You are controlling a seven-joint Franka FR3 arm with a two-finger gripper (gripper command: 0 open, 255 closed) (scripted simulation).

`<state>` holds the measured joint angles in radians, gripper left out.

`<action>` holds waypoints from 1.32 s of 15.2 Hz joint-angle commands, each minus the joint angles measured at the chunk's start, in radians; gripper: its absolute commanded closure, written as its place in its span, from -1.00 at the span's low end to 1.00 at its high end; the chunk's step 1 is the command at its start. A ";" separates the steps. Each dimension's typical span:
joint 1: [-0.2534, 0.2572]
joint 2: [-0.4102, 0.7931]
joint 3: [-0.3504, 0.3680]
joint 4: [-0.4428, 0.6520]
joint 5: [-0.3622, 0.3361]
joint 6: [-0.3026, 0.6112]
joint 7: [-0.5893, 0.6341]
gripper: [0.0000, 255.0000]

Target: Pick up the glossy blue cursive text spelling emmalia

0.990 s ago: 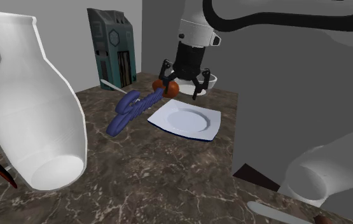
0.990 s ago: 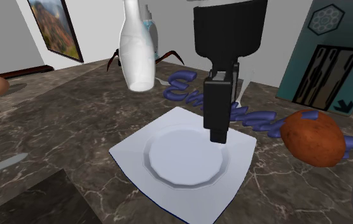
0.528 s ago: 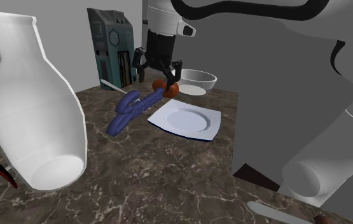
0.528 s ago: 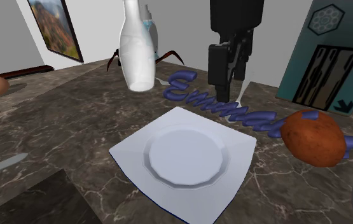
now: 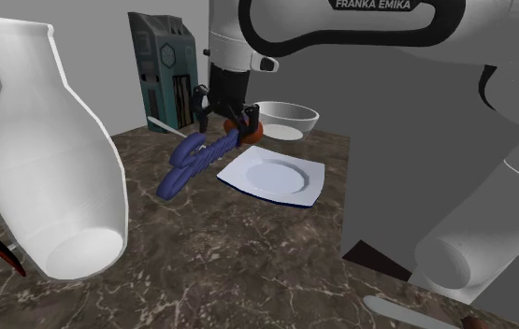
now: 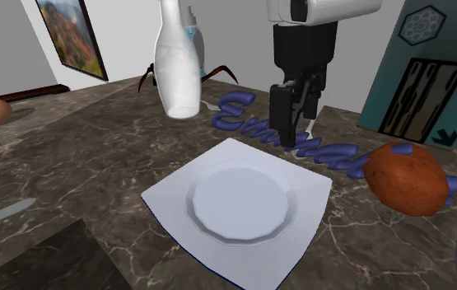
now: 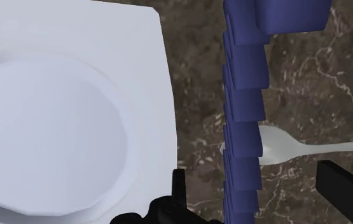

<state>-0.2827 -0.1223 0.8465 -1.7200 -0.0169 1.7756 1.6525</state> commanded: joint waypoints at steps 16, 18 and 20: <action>-0.001 0.014 0.005 0.066 -0.011 -0.057 0.004 1.00; -0.001 0.026 0.009 0.102 -0.020 -0.085 0.008 1.00; 0.000 0.039 0.014 0.140 -0.030 -0.115 0.013 1.00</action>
<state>-0.2824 -0.0881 0.8590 -1.5981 -0.0427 1.6758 1.6647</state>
